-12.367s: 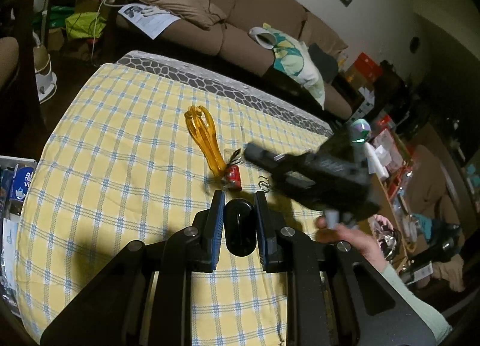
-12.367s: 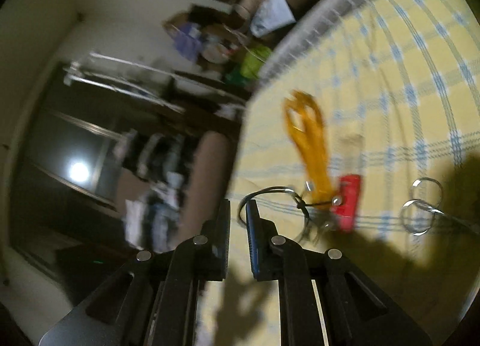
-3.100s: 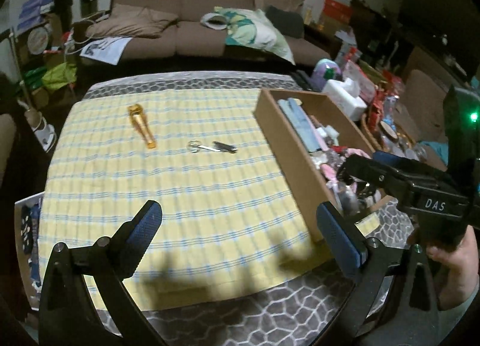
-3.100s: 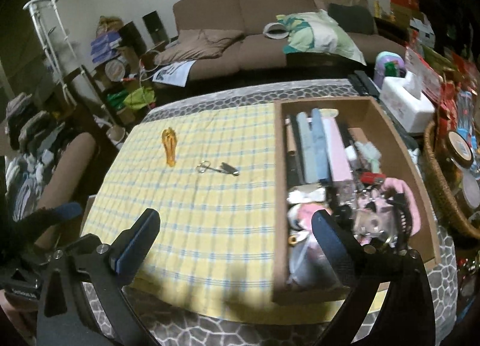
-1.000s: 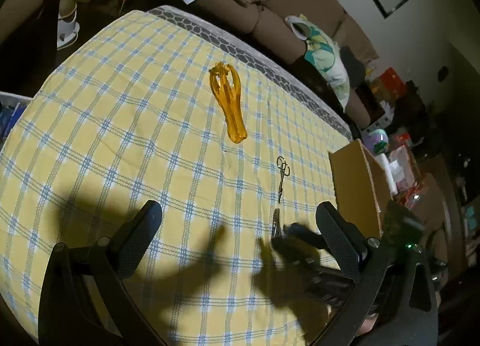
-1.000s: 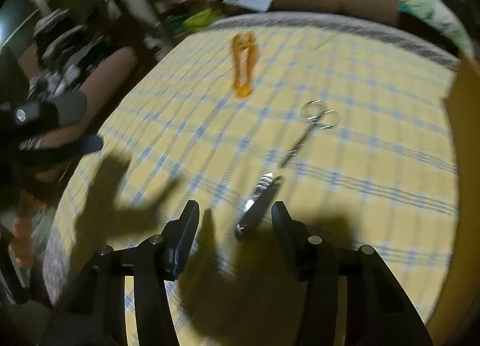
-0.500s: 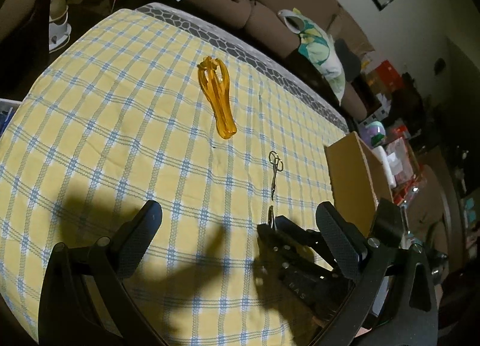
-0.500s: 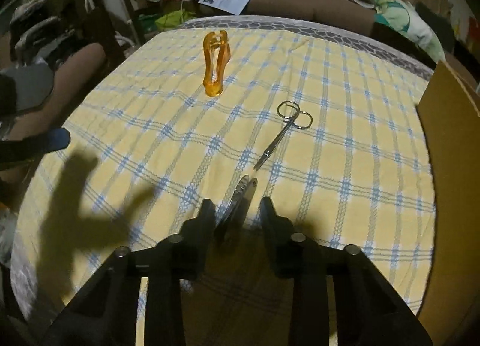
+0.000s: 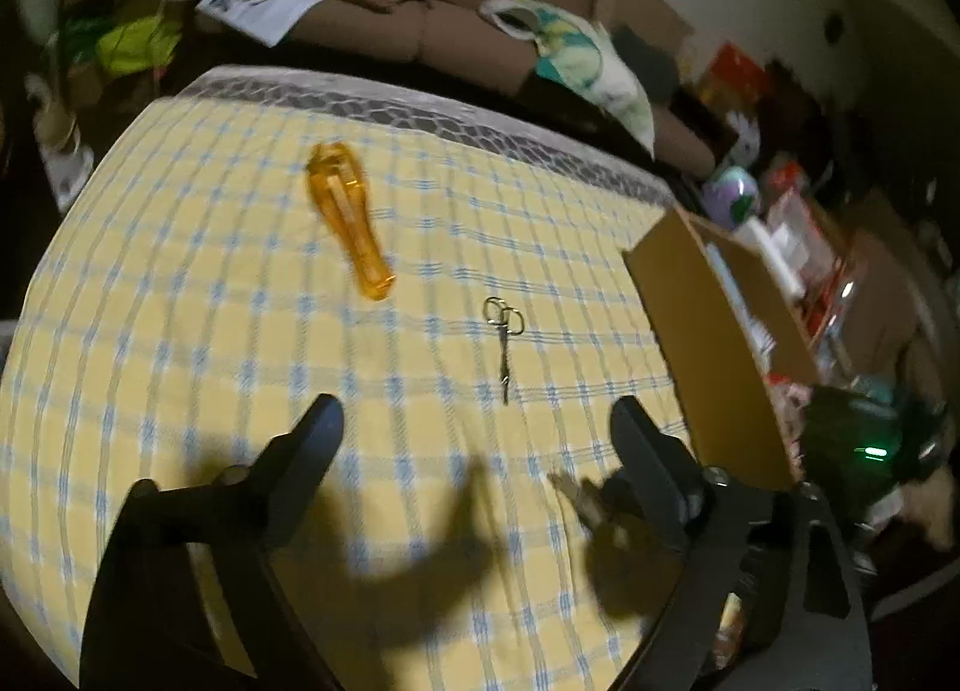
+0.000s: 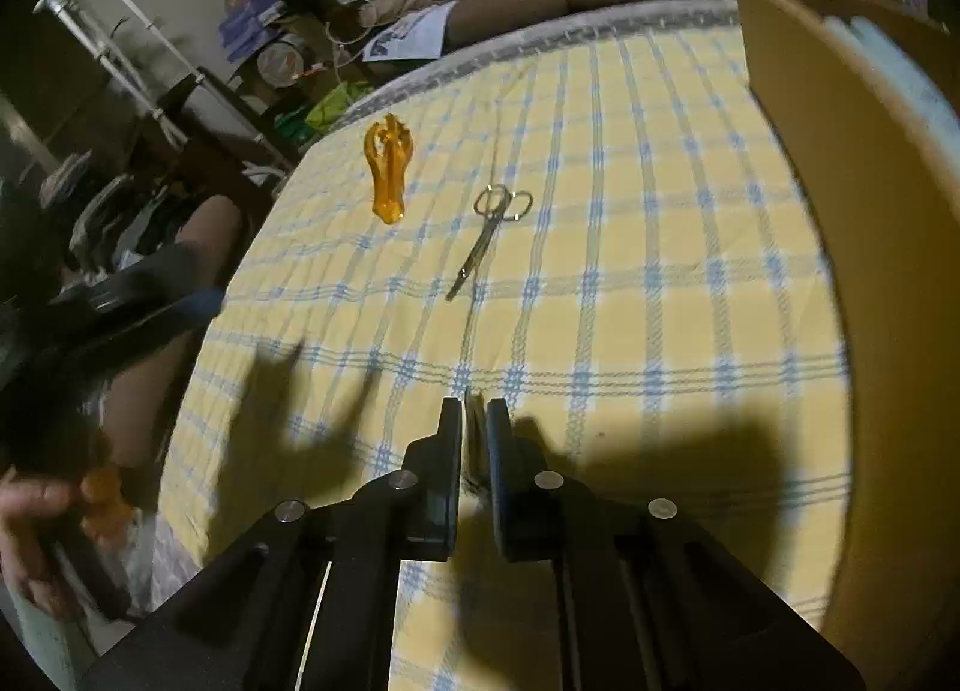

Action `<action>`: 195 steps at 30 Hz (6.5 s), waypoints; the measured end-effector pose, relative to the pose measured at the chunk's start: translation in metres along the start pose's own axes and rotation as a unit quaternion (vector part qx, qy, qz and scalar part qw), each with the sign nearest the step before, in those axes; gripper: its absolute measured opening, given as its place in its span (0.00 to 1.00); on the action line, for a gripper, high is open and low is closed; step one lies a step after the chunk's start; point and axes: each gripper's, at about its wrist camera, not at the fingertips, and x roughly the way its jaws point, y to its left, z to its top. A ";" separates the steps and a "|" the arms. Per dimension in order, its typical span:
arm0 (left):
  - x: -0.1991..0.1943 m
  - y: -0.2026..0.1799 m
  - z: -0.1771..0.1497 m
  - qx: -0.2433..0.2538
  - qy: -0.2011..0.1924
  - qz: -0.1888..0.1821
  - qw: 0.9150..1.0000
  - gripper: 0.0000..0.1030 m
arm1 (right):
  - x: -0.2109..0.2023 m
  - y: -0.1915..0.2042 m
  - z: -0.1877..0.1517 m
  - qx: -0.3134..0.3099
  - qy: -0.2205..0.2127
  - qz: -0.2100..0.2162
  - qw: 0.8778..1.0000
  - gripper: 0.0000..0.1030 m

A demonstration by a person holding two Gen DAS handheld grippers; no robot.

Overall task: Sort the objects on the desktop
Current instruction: 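Grasp the silver scissors by the rings with the left tool while the right holds the multi-tool, then carry the scissors and multi-tool into the box and open both tools, then move both tools back over the orange plastic clip on the bed, then grasp the orange plastic clip with the left tool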

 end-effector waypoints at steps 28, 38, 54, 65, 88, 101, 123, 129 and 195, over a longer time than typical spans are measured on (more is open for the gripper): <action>0.048 -0.011 -0.008 0.080 0.040 0.046 0.995 0.02 | 0.008 0.010 -0.011 -0.060 0.025 -0.039 0.997 0.42; -0.053 0.002 -0.043 0.027 -0.017 0.019 0.999 0.02 | 0.030 0.032 -0.028 -0.144 0.035 -0.081 0.986 0.40; -0.057 -0.021 -0.039 0.024 -0.026 -0.037 0.999 0.02 | -0.007 0.036 -0.022 -0.148 -0.013 -0.077 0.986 0.11; -0.044 -0.143 -0.029 0.079 -0.013 -0.102 0.992 0.02 | -0.146 -0.035 -0.003 -0.051 -0.104 -0.099 0.988 0.11; 0.132 -0.331 -0.032 0.122 0.087 -0.099 0.984 0.02 | -0.190 -0.209 0.003 0.074 -0.103 -0.150 0.981 0.11; 0.071 -0.318 -0.015 0.115 0.041 -0.094 0.988 0.79 | -0.232 -0.198 -0.003 0.101 -0.137 -0.165 0.971 0.51; -0.110 -0.139 -0.009 0.080 -0.071 -0.006 0.994 1.00 | -0.219 0.008 0.008 -0.048 -0.156 -0.192 0.968 1.00; -0.114 -0.063 0.002 0.037 -0.080 0.019 0.996 1.00 | -0.171 0.045 0.022 -0.071 -0.139 -0.169 0.973 1.00; 0.004 0.036 -0.069 -0.053 0.103 -0.025 0.993 0.08 | 0.014 0.077 -0.035 -0.024 0.043 0.007 0.999 0.28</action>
